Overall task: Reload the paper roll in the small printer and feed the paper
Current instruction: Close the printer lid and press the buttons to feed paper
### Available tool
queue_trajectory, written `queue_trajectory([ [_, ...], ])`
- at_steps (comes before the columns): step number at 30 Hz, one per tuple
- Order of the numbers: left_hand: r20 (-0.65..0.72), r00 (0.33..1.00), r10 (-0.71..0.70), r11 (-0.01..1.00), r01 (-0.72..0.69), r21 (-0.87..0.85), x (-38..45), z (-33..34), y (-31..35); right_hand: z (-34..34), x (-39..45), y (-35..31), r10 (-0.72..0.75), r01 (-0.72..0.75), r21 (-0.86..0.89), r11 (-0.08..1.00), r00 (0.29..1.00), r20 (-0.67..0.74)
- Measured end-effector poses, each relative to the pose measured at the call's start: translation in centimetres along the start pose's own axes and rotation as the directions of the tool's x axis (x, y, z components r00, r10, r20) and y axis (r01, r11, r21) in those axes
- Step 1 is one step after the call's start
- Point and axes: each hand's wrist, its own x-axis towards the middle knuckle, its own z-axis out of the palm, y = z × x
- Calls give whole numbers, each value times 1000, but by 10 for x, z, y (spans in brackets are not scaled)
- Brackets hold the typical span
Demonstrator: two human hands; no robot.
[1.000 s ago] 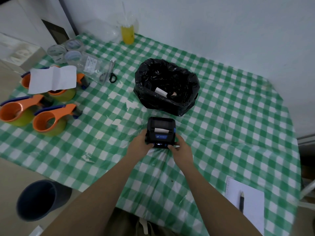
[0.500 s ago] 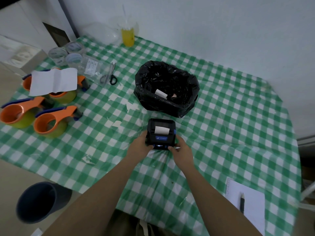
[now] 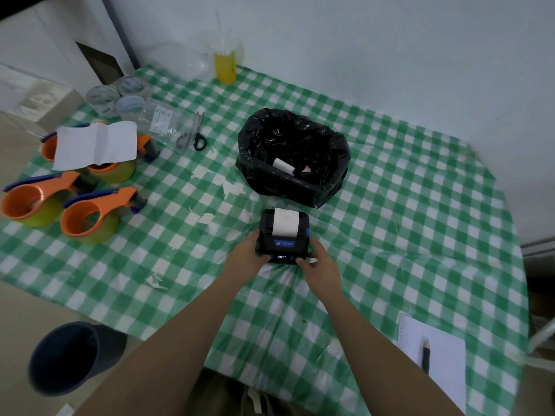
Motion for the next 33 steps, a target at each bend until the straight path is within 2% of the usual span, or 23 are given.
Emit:
queue_trajectory([
  [14, -143, 989, -42, 998, 49, 46, -9, -16, 8, -19, -13, -10, -20, 23, 30, 999, 995, -96],
  [33, -143, 990, 18, 997, -6, 81, -22, -26, 19, -21, -30, -18, -41, 46, 54, 997, 994, -99],
])
